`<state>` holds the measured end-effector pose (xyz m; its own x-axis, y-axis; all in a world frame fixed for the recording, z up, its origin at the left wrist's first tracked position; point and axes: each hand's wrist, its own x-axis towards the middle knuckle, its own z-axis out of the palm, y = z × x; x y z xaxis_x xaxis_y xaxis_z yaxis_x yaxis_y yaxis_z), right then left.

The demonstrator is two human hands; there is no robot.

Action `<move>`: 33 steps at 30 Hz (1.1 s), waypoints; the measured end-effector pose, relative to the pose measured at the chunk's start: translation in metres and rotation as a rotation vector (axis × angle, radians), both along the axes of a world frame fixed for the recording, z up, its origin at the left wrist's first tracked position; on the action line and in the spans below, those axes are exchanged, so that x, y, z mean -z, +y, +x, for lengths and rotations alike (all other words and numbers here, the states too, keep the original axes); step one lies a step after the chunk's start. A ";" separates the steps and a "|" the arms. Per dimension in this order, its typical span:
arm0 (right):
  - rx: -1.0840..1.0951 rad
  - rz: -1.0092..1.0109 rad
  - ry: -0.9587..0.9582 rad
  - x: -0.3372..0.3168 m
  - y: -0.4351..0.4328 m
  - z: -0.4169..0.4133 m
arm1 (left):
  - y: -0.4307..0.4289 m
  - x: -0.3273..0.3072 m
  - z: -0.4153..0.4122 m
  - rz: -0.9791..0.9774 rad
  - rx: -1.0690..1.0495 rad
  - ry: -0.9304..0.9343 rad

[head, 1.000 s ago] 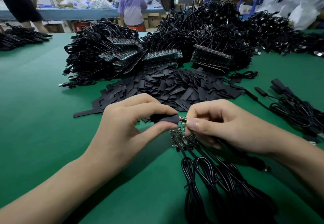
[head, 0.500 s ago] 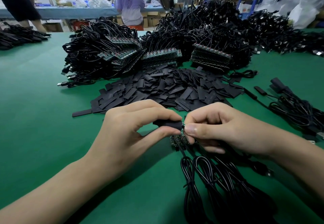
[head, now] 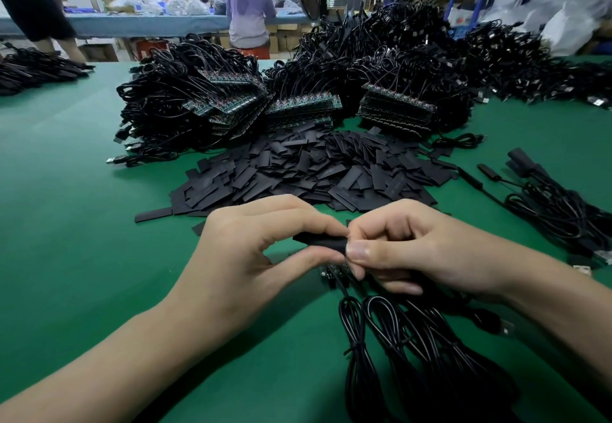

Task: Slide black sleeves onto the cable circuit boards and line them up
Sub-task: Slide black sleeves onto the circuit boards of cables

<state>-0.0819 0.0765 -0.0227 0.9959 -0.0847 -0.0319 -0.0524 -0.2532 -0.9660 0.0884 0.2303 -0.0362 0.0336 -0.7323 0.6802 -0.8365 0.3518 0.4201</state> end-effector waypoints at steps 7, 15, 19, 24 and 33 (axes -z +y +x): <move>0.124 -0.036 -0.048 -0.001 -0.001 0.001 | 0.001 -0.005 0.001 -0.047 -0.066 0.024; 0.162 -0.049 -0.057 0.000 0.000 0.000 | 0.002 -0.004 0.001 -0.030 -0.074 0.028; 0.159 -0.040 -0.055 0.000 0.002 0.001 | 0.000 -0.003 0.002 -0.009 -0.049 0.024; 0.158 -0.040 -0.061 0.000 0.005 0.001 | 0.001 -0.004 0.000 0.025 -0.016 0.016; 0.374 -0.314 -0.220 0.004 0.014 0.006 | -0.002 -0.001 0.004 0.010 -0.302 0.160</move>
